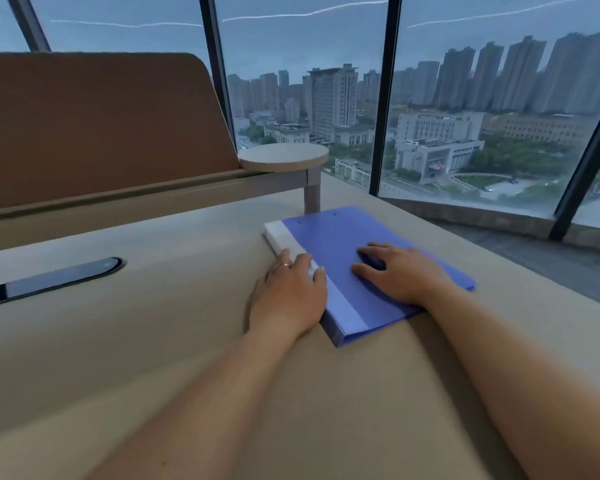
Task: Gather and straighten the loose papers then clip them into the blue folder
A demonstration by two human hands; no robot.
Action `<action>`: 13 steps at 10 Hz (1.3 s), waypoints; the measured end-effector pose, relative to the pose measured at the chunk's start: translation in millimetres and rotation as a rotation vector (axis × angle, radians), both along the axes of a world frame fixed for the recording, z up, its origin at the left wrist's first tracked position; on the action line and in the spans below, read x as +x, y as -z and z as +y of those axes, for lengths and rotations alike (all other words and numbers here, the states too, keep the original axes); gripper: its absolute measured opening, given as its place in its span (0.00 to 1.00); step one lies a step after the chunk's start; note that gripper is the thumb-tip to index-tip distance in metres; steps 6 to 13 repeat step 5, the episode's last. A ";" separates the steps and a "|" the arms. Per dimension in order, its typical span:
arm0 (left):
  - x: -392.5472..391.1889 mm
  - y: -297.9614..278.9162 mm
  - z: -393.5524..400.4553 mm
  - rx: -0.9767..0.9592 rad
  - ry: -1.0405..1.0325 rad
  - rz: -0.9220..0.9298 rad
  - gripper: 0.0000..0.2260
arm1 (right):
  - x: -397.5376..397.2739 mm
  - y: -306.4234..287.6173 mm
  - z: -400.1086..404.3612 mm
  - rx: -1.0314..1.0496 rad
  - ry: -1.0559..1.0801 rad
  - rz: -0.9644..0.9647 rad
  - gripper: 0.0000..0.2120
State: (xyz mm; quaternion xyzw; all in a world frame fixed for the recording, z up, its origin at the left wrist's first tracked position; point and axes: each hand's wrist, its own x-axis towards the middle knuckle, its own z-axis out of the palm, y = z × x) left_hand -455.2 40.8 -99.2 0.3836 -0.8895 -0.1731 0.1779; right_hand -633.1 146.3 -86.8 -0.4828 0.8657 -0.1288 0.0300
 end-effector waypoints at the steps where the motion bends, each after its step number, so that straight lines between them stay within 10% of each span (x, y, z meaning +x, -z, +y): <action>1: -12.3 1.7 -10.0 0.023 -0.006 -0.008 0.20 | -9.5 -0.4 -8.9 0.006 -0.007 -0.004 0.29; 3: -14.1 7.5 -11.0 0.066 0.012 0.048 0.20 | -6.3 0.8 -4.2 -0.042 0.013 0.045 0.23; 5: 26.2 -2.1 11.5 0.174 -0.076 0.307 0.17 | 52.2 -10.1 10.0 -0.665 0.037 0.457 0.19; 13: 26.2 -2.1 11.5 0.174 -0.076 0.307 0.17 | 52.2 -10.1 10.0 -0.665 0.037 0.457 0.19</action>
